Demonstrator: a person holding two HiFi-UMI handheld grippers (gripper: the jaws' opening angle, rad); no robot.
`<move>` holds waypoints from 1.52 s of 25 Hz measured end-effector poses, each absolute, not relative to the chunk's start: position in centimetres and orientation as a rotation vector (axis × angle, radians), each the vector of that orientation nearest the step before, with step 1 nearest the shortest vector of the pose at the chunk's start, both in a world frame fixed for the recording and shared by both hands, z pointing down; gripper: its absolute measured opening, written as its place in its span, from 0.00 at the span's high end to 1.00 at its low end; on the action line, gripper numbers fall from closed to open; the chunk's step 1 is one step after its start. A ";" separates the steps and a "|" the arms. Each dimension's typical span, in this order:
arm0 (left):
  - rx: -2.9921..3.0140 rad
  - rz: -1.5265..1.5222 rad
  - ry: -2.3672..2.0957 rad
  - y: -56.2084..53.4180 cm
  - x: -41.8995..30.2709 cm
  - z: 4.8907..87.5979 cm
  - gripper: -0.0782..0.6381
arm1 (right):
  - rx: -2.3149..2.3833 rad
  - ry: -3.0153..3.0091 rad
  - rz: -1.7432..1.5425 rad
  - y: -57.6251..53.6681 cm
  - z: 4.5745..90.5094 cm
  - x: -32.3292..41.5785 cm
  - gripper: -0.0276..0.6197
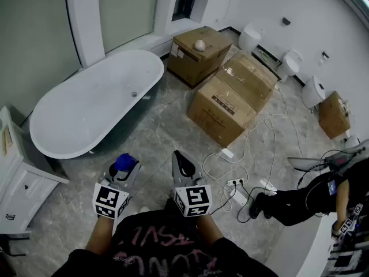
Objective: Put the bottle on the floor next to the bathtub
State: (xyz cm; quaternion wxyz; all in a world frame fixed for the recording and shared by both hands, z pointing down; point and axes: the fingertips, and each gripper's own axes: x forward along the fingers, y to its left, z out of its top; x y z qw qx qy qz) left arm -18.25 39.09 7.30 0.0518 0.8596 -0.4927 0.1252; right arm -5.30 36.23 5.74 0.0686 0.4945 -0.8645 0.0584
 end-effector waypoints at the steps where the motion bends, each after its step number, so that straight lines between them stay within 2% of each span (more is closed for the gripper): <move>1: 2.614 0.381 -1.498 39.1 -18.2 7.4 0.66 | 1.491 -2.604 0.176 36.2 5.8 -5.2 0.94; 38: 2.634 0.375 -1.409 39.2 -16.9 8.7 0.66 | 1.697 -2.531 0.243 37.1 7.3 -1.7 0.94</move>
